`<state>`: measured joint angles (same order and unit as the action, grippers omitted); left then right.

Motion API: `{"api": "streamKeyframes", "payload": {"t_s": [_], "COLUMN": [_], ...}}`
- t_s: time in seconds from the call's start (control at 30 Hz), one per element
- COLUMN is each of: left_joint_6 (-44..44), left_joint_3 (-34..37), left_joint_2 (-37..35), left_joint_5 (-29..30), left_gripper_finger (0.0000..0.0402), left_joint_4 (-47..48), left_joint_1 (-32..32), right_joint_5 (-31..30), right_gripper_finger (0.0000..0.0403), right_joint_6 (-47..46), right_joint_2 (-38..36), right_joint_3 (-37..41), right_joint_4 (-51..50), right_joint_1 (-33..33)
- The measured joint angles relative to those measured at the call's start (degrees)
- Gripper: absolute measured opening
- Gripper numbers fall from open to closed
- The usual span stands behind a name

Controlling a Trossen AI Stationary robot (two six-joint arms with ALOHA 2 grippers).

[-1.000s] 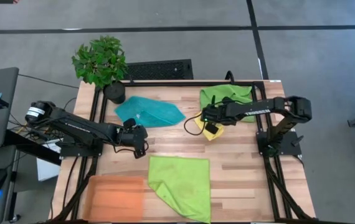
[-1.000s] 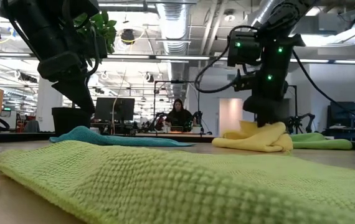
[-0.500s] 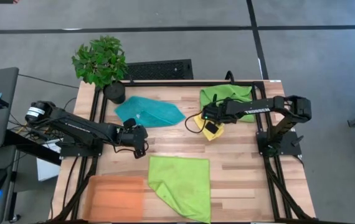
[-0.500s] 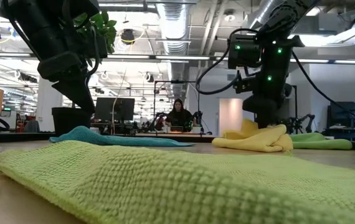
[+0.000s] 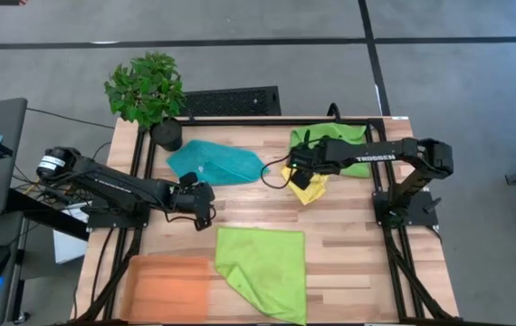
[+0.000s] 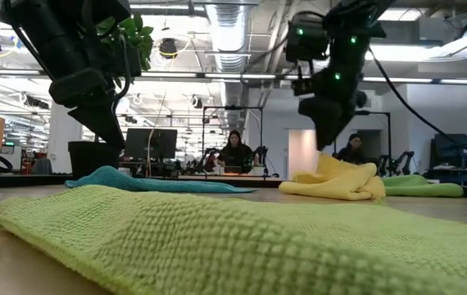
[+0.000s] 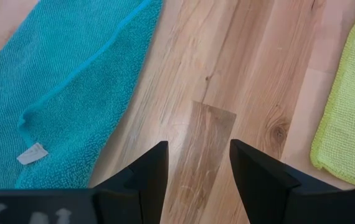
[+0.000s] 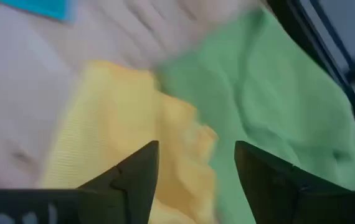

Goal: Fold microfiber towels
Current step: Fold the yellow towel

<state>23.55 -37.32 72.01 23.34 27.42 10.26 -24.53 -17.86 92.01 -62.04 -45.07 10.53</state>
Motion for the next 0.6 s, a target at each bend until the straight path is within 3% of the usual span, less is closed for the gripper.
{"api": "streamKeyframes", "payload": {"t_s": [0.23, 0.6], "left_joint_6": [0.0, 0.0], "left_joint_3": [0.0, 0.0], "left_joint_2": [0.0, 0.0], "left_joint_5": [0.02, 0.0], "left_gripper_finger": [0.0164, 0.0164], "left_joint_4": [0.02, 0.04], "left_joint_1": [0.0, 0.0], "right_joint_5": [4.36, -4.65], "right_gripper_finger": [0.0234, 0.0234], "right_joint_6": [10.79, 12.36], "right_joint_2": [3.06, 11.15], "right_joint_3": [0.66, 0.68], "right_joint_4": [4.8, 6.94], "right_joint_1": [-4.47, -5.85]}}
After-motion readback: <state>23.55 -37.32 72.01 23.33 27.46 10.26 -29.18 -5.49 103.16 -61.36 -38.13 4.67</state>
